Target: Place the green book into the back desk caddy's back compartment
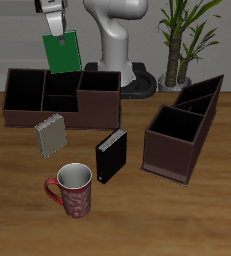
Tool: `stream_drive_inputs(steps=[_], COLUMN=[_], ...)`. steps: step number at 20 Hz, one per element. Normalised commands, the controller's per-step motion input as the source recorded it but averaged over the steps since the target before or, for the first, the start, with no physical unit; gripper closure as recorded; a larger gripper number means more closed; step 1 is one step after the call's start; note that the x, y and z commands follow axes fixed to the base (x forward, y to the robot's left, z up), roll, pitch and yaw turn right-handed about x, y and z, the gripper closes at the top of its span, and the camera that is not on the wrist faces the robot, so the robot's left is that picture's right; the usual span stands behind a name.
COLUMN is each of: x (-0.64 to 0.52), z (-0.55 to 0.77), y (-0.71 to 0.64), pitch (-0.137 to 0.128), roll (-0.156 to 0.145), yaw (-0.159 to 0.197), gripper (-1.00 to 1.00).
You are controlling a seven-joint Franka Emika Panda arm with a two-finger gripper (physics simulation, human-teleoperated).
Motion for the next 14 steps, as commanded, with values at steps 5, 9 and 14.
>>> stream_drive_inputs(steps=[5,9,14], x=[0.00,0.04,0.10], z=[-0.08,-0.07,-0.11], y=[0.04,-0.02,-0.13], pitch=[0.017,0.015,0.019], roll=[0.009,-0.018,-0.040], yaw=[0.011,-0.011,-0.015], gripper=[1.00,1.00,1.00])
